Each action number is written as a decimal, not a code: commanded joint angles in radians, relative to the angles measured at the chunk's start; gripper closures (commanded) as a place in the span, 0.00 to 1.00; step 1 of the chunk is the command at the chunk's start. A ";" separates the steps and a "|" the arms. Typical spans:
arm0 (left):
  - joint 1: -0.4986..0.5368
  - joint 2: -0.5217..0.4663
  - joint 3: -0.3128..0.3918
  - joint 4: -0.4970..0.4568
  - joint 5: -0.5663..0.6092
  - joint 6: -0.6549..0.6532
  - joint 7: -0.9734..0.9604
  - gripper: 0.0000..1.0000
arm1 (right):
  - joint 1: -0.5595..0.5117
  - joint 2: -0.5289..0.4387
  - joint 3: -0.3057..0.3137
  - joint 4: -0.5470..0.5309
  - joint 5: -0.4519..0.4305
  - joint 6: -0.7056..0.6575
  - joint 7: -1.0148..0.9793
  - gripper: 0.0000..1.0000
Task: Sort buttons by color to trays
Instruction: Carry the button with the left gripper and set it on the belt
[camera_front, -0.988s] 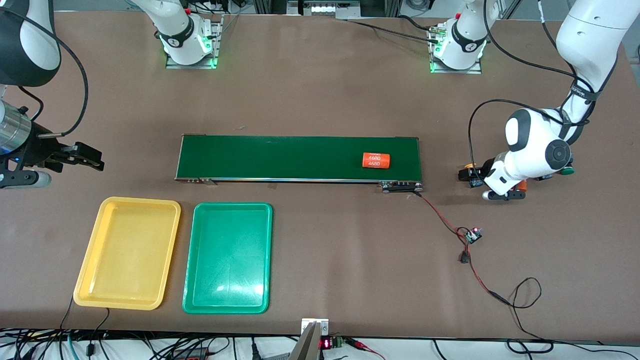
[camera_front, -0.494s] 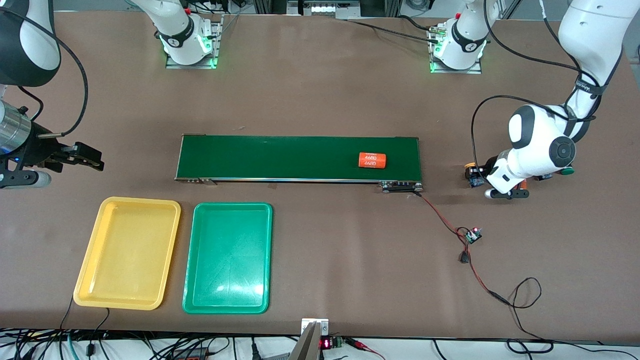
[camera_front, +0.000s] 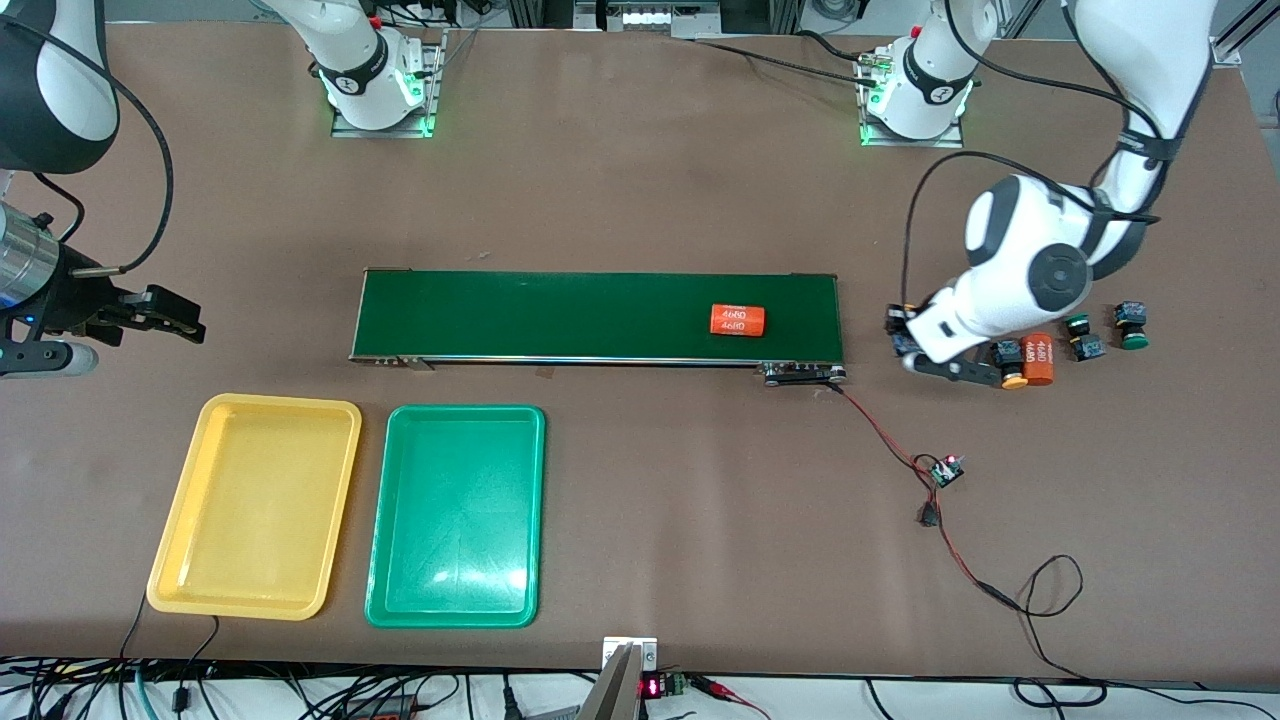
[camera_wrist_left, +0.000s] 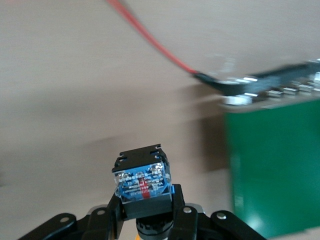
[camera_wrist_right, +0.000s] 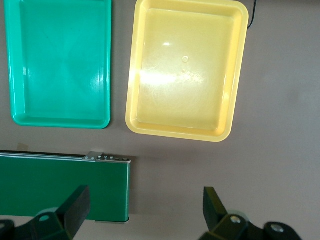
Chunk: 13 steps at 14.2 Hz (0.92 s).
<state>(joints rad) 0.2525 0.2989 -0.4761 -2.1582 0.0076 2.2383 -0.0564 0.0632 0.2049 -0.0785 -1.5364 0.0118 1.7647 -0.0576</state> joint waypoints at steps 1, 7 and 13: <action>0.005 -0.011 -0.042 0.050 0.006 -0.057 -0.048 1.00 | -0.011 0.002 0.002 0.012 0.005 0.015 0.002 0.00; -0.054 0.019 -0.053 0.070 -0.055 -0.031 -0.033 1.00 | -0.008 -0.001 0.000 0.012 0.000 0.015 -0.001 0.00; -0.116 0.072 -0.050 0.071 -0.058 0.053 -0.033 1.00 | -0.008 -0.001 -0.001 0.013 0.000 0.015 -0.001 0.00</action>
<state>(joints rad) 0.1556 0.3437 -0.5287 -2.1117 -0.0391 2.2773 -0.0945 0.0572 0.2048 -0.0796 -1.5330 0.0117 1.7811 -0.0576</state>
